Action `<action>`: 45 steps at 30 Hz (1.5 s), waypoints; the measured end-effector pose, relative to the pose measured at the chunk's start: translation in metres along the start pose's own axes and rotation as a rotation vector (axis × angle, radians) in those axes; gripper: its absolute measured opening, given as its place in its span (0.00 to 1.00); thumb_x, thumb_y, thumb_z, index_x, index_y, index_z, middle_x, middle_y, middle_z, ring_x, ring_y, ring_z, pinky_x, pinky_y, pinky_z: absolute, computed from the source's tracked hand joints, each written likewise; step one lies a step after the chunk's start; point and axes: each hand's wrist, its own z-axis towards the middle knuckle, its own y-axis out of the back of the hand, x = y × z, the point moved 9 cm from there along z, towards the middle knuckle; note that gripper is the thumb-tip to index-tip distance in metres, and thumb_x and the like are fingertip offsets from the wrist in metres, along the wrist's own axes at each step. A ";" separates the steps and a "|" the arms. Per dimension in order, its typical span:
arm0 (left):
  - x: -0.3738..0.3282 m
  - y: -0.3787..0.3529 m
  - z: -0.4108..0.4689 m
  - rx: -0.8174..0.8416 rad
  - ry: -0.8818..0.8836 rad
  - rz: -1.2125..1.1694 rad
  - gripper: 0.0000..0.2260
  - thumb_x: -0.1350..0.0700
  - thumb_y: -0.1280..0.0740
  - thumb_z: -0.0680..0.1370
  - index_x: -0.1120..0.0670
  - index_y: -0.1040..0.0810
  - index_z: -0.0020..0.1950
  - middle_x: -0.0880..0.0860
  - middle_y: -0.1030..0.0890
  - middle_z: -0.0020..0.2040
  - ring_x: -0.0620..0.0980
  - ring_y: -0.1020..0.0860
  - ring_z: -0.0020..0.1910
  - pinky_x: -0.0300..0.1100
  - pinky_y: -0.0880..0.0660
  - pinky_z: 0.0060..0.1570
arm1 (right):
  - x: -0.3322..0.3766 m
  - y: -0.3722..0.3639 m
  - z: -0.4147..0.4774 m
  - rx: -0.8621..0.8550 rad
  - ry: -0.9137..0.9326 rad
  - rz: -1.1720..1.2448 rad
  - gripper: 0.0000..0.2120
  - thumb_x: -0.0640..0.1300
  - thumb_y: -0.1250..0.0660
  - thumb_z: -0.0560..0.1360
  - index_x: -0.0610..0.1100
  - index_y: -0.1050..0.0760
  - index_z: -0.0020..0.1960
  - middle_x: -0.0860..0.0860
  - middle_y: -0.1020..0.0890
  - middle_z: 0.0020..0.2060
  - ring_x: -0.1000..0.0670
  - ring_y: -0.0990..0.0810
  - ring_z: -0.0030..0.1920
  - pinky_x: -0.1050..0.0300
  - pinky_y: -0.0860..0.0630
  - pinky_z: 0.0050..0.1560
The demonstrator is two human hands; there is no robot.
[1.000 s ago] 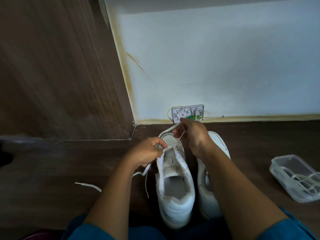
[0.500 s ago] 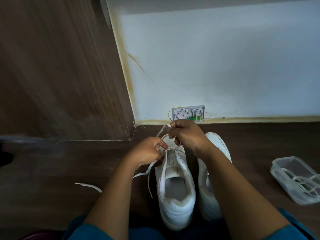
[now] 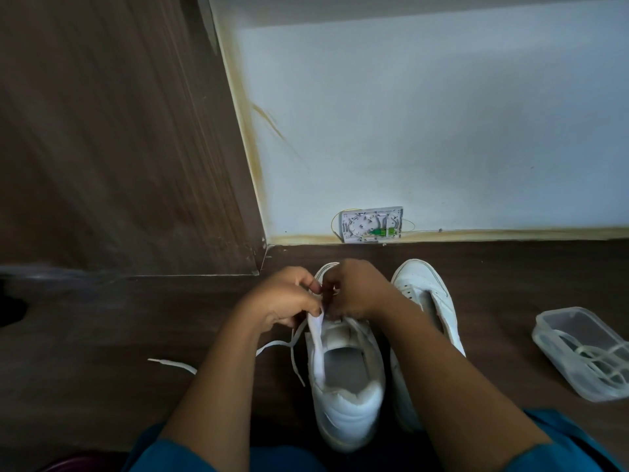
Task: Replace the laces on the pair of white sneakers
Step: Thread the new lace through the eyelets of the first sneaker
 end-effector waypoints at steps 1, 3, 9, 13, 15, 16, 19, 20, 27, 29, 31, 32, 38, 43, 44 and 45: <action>0.001 0.000 0.000 0.002 0.003 -0.030 0.12 0.70 0.34 0.70 0.53 0.26 0.43 0.47 0.26 0.38 0.45 0.28 0.39 0.40 0.30 0.36 | 0.000 0.000 0.001 -0.015 0.013 0.021 0.08 0.41 0.28 0.65 0.46 0.17 0.45 0.54 0.26 0.32 0.53 0.27 0.38 0.67 0.37 0.31; 0.004 0.001 -0.001 0.002 0.016 -0.077 0.12 0.72 0.34 0.70 0.54 0.25 0.42 0.46 0.25 0.38 0.46 0.27 0.40 0.42 0.29 0.40 | 0.000 0.000 0.003 -0.030 0.053 0.048 0.07 0.40 0.28 0.66 0.46 0.16 0.44 0.54 0.23 0.33 0.52 0.25 0.39 0.72 0.40 0.32; 0.009 0.003 -0.001 0.001 0.032 -0.105 0.12 0.73 0.34 0.69 0.56 0.25 0.42 0.51 0.24 0.38 0.53 0.26 0.46 0.52 0.28 0.50 | 0.004 -0.005 0.003 -0.012 0.134 0.049 0.06 0.39 0.30 0.67 0.45 0.16 0.43 0.50 0.18 0.38 0.53 0.24 0.39 0.64 0.32 0.38; 0.002 -0.002 -0.001 0.000 0.040 0.005 0.11 0.70 0.35 0.70 0.55 0.26 0.43 0.52 0.27 0.39 0.50 0.28 0.42 0.44 0.28 0.42 | -0.002 0.001 0.002 -0.052 0.103 0.103 0.05 0.38 0.32 0.66 0.45 0.19 0.40 0.51 0.21 0.35 0.50 0.23 0.38 0.58 0.28 0.41; 0.001 -0.003 0.000 -0.005 0.045 0.024 0.10 0.70 0.36 0.69 0.55 0.26 0.43 0.52 0.27 0.38 0.51 0.29 0.43 0.44 0.28 0.41 | -0.010 0.005 0.002 -0.097 0.058 0.138 0.05 0.37 0.32 0.66 0.44 0.19 0.39 0.49 0.19 0.37 0.49 0.22 0.41 0.57 0.27 0.43; 0.001 -0.002 0.000 -0.009 0.046 0.020 0.10 0.70 0.36 0.69 0.55 0.26 0.42 0.52 0.27 0.38 0.51 0.29 0.43 0.44 0.29 0.41 | -0.013 0.005 0.002 -0.110 0.040 0.148 0.05 0.37 0.33 0.66 0.45 0.19 0.39 0.49 0.19 0.39 0.50 0.22 0.42 0.58 0.27 0.44; 0.004 0.000 0.002 -0.027 0.047 -0.019 0.11 0.70 0.36 0.68 0.54 0.26 0.40 0.53 0.28 0.38 0.53 0.30 0.44 0.44 0.30 0.41 | -0.011 0.000 0.004 -0.070 0.070 0.140 0.05 0.38 0.30 0.65 0.46 0.20 0.39 0.50 0.19 0.40 0.53 0.26 0.44 0.59 0.29 0.45; 0.005 0.001 0.002 -0.035 0.050 -0.034 0.11 0.70 0.36 0.68 0.54 0.26 0.40 0.53 0.28 0.38 0.53 0.30 0.44 0.44 0.30 0.42 | -0.007 -0.003 0.006 -0.037 0.098 0.118 0.04 0.40 0.28 0.65 0.46 0.20 0.40 0.51 0.20 0.39 0.54 0.28 0.44 0.59 0.30 0.44; 0.000 -0.001 -0.003 -0.050 0.048 0.025 0.09 0.69 0.36 0.69 0.54 0.27 0.39 0.51 0.28 0.37 0.47 0.31 0.37 0.39 0.31 0.35 | -0.021 -0.002 0.010 -0.090 -0.024 0.118 0.07 0.39 0.31 0.70 0.49 0.25 0.35 0.50 0.25 0.40 0.49 0.24 0.44 0.60 0.31 0.43; -0.001 -0.001 -0.003 -0.055 0.044 0.040 0.09 0.68 0.36 0.69 0.54 0.27 0.39 0.51 0.28 0.36 0.47 0.31 0.37 0.38 0.32 0.34 | -0.028 0.001 0.011 -0.131 -0.096 0.149 0.08 0.39 0.33 0.72 0.49 0.26 0.35 0.48 0.24 0.44 0.49 0.25 0.47 0.61 0.33 0.44; -0.001 -0.001 -0.002 -0.051 0.039 0.040 0.09 0.68 0.36 0.70 0.54 0.28 0.39 0.51 0.28 0.36 0.47 0.32 0.36 0.38 0.32 0.34 | -0.026 0.002 0.011 -0.142 -0.086 0.118 0.04 0.38 0.34 0.72 0.44 0.22 0.45 0.46 0.22 0.48 0.48 0.25 0.52 0.60 0.33 0.47; -0.001 -0.001 -0.002 -0.049 0.041 0.035 0.09 0.69 0.36 0.70 0.54 0.28 0.39 0.51 0.28 0.36 0.47 0.31 0.37 0.39 0.32 0.34 | -0.023 0.000 0.011 -0.122 -0.059 0.114 0.07 0.37 0.33 0.71 0.44 0.21 0.48 0.46 0.22 0.49 0.48 0.25 0.53 0.60 0.33 0.48; 0.002 0.001 0.000 -0.050 0.060 0.021 0.09 0.69 0.36 0.69 0.54 0.27 0.39 0.53 0.26 0.38 0.48 0.29 0.39 0.40 0.30 0.36 | -0.014 -0.001 0.009 -0.059 0.052 0.119 0.06 0.38 0.29 0.67 0.44 0.17 0.43 0.48 0.18 0.43 0.50 0.22 0.45 0.59 0.28 0.45; 0.002 0.001 0.000 -0.042 0.051 0.045 0.09 0.68 0.36 0.69 0.54 0.26 0.40 0.53 0.27 0.37 0.50 0.30 0.40 0.40 0.31 0.36 | -0.063 -0.010 -0.001 -0.178 -0.488 0.771 0.10 0.38 0.34 0.72 0.44 0.28 0.32 0.46 0.25 0.30 0.47 0.27 0.30 0.52 0.27 0.39; 0.000 0.001 0.000 -0.044 0.046 0.050 0.09 0.68 0.37 0.68 0.54 0.27 0.40 0.53 0.28 0.37 0.50 0.31 0.39 0.40 0.32 0.36 | -0.065 -0.013 -0.003 -0.201 -0.552 0.895 0.12 0.38 0.34 0.73 0.43 0.28 0.32 0.45 0.27 0.28 0.47 0.29 0.29 0.52 0.29 0.37; -0.001 0.001 0.000 -0.047 0.038 0.061 0.09 0.68 0.37 0.68 0.54 0.27 0.40 0.53 0.28 0.37 0.50 0.31 0.38 0.39 0.33 0.35 | -0.066 -0.013 -0.004 -0.220 -0.593 0.981 0.13 0.40 0.33 0.74 0.42 0.28 0.32 0.45 0.29 0.28 0.48 0.31 0.28 0.54 0.31 0.36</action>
